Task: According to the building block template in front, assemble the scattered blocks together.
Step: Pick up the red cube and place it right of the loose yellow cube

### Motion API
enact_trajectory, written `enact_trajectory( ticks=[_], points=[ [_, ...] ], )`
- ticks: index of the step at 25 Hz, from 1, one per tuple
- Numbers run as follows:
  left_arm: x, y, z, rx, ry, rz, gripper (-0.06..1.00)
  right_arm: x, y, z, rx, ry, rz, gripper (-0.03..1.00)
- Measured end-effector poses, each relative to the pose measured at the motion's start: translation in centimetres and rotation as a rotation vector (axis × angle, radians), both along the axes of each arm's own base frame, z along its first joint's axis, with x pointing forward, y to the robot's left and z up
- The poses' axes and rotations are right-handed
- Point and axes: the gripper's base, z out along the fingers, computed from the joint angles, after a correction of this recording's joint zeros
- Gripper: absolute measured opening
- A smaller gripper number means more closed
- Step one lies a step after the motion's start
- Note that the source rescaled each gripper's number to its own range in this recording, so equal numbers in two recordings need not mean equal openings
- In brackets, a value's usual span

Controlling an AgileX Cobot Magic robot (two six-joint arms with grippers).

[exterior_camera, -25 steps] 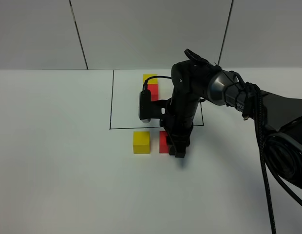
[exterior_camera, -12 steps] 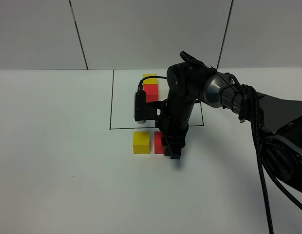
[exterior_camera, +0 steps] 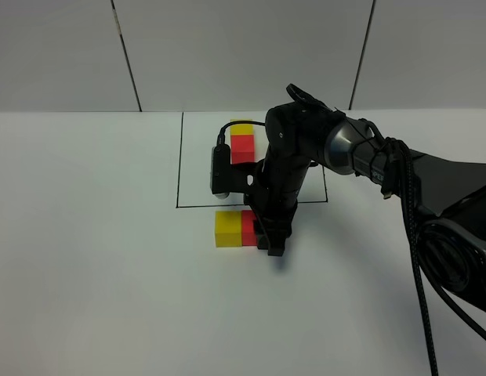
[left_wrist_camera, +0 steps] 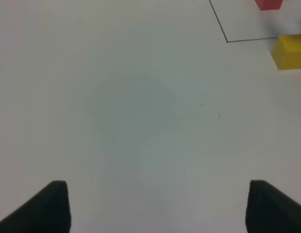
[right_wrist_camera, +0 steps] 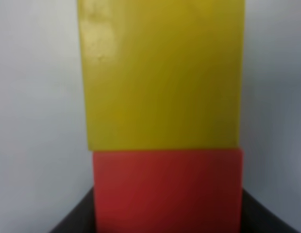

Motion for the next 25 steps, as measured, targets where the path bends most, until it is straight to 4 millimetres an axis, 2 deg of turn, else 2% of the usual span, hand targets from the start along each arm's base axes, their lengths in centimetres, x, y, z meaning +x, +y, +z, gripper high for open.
enact_trajectory(
  ticks=[25],
  points=[
    [0.0,0.0,0.0,0.0,0.0,0.0,0.72,-0.07,-0.01,-0.03,-0.005,0.001,0.045,0.0]
  ],
)
